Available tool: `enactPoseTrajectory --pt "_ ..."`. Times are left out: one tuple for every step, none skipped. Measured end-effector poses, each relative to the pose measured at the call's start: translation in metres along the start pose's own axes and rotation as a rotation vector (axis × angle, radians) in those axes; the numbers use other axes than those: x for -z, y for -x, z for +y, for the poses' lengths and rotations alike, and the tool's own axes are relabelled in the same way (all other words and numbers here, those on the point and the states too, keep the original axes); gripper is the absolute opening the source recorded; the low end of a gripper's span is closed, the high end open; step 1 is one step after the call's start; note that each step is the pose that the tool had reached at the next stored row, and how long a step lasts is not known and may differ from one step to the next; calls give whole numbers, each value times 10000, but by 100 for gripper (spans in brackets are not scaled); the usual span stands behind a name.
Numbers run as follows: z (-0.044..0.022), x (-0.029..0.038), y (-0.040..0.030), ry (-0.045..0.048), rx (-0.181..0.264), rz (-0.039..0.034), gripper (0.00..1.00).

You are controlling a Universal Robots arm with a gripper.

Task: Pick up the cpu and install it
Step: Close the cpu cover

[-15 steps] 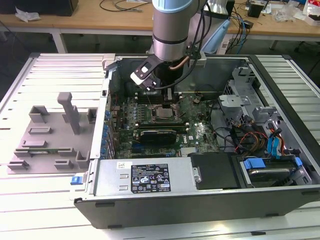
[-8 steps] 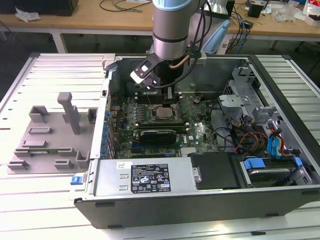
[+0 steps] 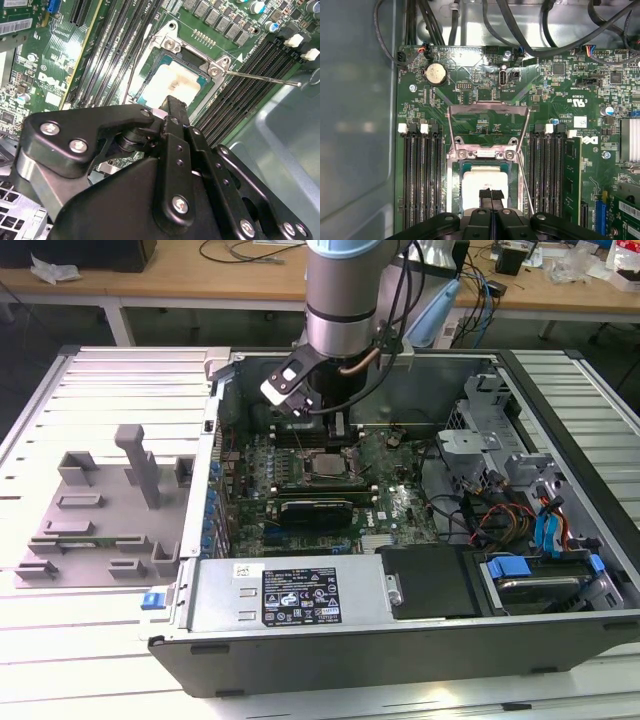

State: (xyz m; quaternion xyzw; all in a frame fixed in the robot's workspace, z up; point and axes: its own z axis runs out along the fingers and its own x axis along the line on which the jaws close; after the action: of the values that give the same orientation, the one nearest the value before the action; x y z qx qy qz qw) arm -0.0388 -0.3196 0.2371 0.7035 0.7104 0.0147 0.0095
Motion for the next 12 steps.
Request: enactPoseTrajectory --pt "1 3 0 1 1 1 11" --pt "0 6 0 0 0 1 11" --pt "0 12 0 0 0 0 11" --pt "1 18 0 0 0 0 11" --pt "1 26 0 0 0 0 11" --pt "1 31 0 0 0 0 11" --pt "1 36 0 0 0 -1 11" --pt "1 40 0 0 0 0 11" --pt "2 43 0 1 0 1 11" --pt "2 53 0 0 0 0 11" --pt "2 64 0 1 0 0 11" --pt "3 70 -1 0 0 0 11"
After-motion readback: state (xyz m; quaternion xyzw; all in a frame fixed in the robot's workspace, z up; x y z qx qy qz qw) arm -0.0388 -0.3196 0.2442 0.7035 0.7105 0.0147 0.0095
